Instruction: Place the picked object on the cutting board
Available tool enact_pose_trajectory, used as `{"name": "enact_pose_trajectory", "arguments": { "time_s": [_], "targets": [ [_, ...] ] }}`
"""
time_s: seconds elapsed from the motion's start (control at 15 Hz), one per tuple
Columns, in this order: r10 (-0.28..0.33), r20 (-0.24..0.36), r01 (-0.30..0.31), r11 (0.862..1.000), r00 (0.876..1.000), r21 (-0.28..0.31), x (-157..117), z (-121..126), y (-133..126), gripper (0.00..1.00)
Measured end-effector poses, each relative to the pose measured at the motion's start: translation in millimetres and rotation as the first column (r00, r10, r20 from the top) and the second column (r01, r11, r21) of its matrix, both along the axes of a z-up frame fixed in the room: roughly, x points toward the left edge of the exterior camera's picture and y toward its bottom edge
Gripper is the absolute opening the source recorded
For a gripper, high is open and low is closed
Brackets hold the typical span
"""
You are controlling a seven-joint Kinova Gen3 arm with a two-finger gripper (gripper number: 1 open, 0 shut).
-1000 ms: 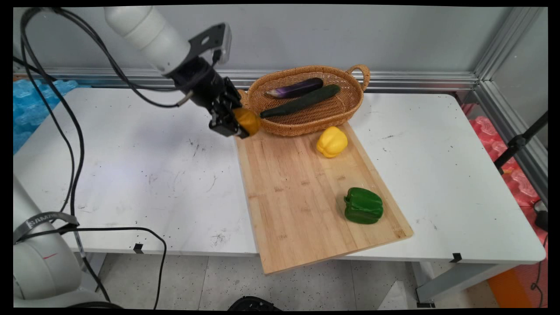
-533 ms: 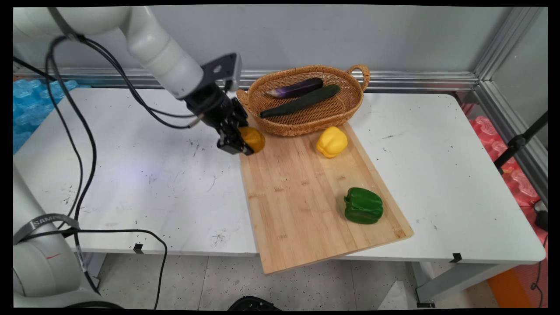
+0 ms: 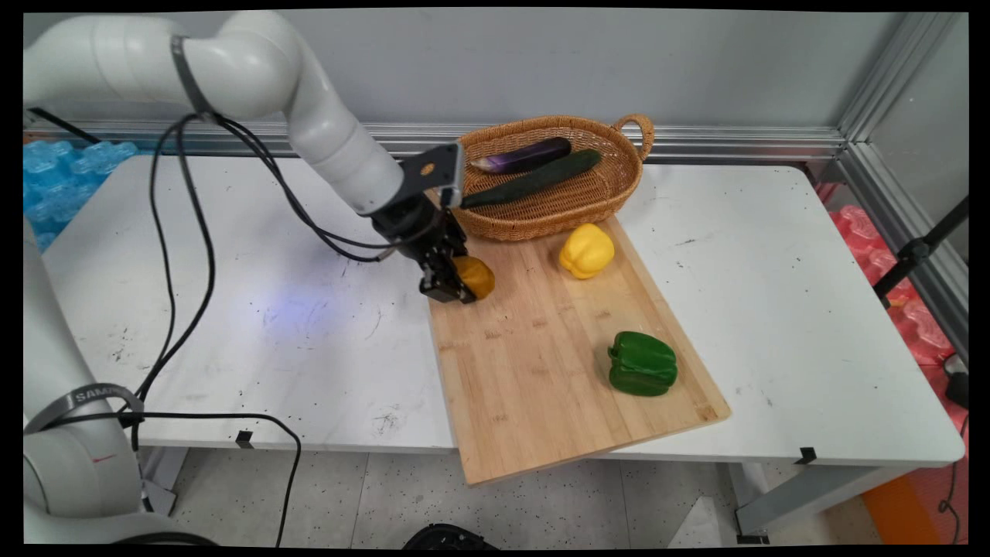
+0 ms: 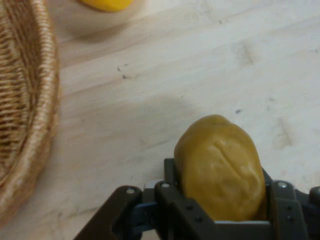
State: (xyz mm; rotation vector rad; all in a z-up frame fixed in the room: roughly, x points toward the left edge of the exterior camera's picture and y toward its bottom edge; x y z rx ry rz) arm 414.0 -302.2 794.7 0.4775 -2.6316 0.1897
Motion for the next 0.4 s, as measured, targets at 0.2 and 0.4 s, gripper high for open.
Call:
{"name": "enact_pose_trajectory", "arguments": {
  "time_s": [0.2,0.4],
  "targets": [
    [-0.003,-0.005,0.003,1.0,1.0,0.008,-8,-14,-5,1.0],
    [-0.009,-0.01,0.009,1.0,1.0,0.009,-11,-20,-7,1.0]
  ]
}}
